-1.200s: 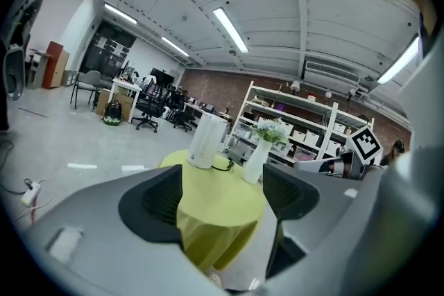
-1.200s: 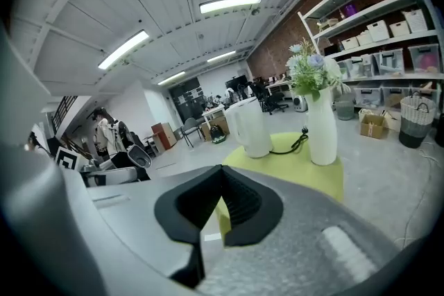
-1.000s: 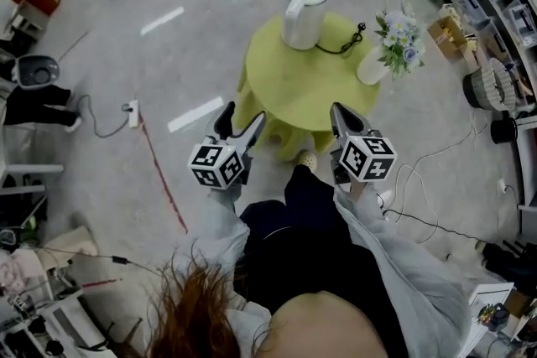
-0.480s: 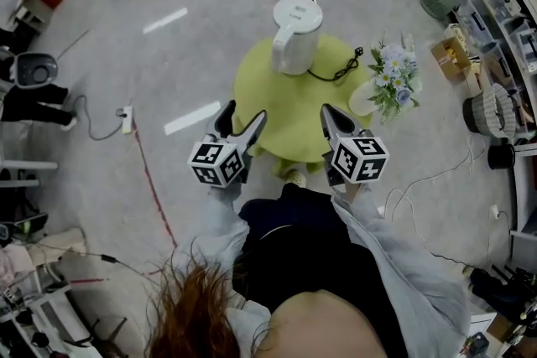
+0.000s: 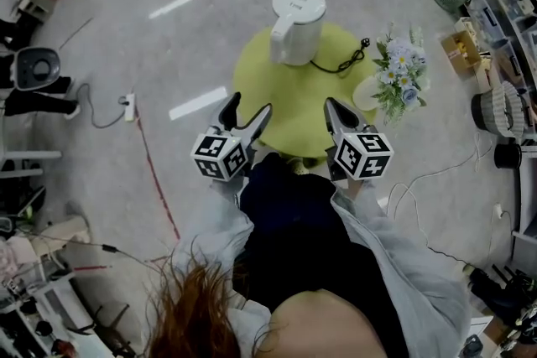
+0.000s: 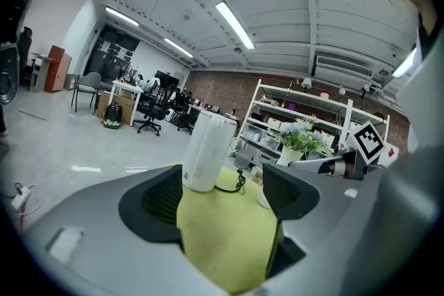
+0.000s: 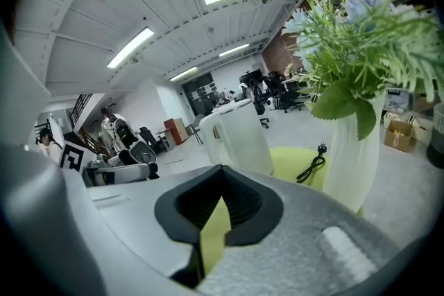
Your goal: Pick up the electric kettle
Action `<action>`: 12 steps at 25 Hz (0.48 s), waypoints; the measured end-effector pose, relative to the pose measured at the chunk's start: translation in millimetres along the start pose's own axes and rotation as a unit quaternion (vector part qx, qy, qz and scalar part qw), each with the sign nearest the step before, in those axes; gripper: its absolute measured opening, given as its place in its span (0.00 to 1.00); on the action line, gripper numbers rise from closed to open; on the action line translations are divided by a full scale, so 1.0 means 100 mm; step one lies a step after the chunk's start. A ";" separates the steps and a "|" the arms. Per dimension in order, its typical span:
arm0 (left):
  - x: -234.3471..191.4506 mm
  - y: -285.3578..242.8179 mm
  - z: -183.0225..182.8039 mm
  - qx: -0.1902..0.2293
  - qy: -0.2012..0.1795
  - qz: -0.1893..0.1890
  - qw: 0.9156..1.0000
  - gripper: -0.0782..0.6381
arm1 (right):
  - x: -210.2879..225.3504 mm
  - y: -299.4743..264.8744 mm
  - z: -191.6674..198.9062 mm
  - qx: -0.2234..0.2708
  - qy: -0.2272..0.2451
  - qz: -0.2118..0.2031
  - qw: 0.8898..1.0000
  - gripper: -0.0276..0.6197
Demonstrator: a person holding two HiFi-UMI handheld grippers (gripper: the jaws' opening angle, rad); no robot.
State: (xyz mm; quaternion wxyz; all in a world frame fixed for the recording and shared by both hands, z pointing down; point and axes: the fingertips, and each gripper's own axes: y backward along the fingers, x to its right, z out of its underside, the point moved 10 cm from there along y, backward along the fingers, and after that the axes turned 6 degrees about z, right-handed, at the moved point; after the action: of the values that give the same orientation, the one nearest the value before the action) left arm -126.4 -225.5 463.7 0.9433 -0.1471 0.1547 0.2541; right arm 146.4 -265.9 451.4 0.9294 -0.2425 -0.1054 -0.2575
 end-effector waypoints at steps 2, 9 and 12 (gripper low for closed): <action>0.01 -0.05 0.00 -0.010 -0.004 0.008 1.000 0.62 | 0.00 0.02 0.02 -0.003 -0.004 0.004 1.000 0.05; -0.13 -0.36 -0.19 -0.040 -0.023 0.029 0.998 0.61 | -0.02 0.01 0.01 -0.007 -0.021 0.024 0.999 0.05; -0.19 -0.54 -0.31 -0.050 -0.032 0.042 0.997 0.60 | 0.00 -0.02 -0.03 -0.005 -0.031 0.038 0.999 0.05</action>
State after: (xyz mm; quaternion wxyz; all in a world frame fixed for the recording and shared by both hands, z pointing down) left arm -120.8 -289.5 453.8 0.9277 -0.1797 0.1175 0.3054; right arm 146.1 -268.8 449.8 0.9337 -0.2584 -0.1239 -0.2147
